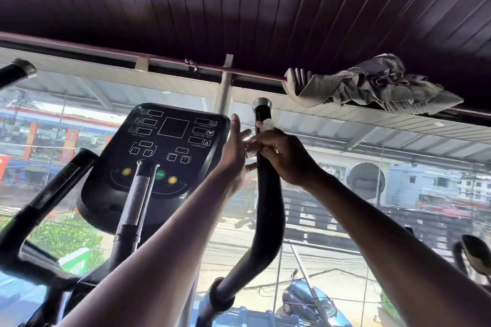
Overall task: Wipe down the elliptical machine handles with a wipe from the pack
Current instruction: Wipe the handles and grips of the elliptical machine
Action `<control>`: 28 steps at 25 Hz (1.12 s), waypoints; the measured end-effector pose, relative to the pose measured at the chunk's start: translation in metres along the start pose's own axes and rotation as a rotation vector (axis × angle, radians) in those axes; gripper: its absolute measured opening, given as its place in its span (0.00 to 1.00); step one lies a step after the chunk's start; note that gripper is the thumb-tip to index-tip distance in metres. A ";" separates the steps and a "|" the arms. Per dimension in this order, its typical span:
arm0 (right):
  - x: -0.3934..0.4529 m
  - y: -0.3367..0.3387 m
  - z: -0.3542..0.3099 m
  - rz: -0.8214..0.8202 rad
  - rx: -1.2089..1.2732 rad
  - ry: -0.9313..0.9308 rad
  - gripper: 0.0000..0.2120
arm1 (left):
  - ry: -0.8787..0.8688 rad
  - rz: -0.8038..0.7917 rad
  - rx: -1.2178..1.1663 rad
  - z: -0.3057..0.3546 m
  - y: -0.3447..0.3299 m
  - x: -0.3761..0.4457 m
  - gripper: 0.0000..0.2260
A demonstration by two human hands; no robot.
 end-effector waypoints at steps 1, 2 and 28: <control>0.004 0.002 0.002 -0.014 -0.001 -0.011 0.14 | -0.013 0.000 -0.003 0.001 -0.001 0.000 0.35; 0.009 0.003 0.003 -0.029 -0.013 -0.026 0.14 | -0.029 0.001 -0.008 0.002 -0.002 0.000 0.34; -0.013 0.006 0.003 0.218 0.091 0.033 0.14 | -0.018 0.038 0.061 0.001 -0.003 0.005 0.37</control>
Point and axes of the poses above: each hand's wrist, its own x-axis towards the middle knuckle, its own y-axis out of the back of the hand, z = x × y, the point moved 3 cm from there along x, towards the middle knuckle, and after that the axes turned 9 degrees about x, right-handed, at the moved point
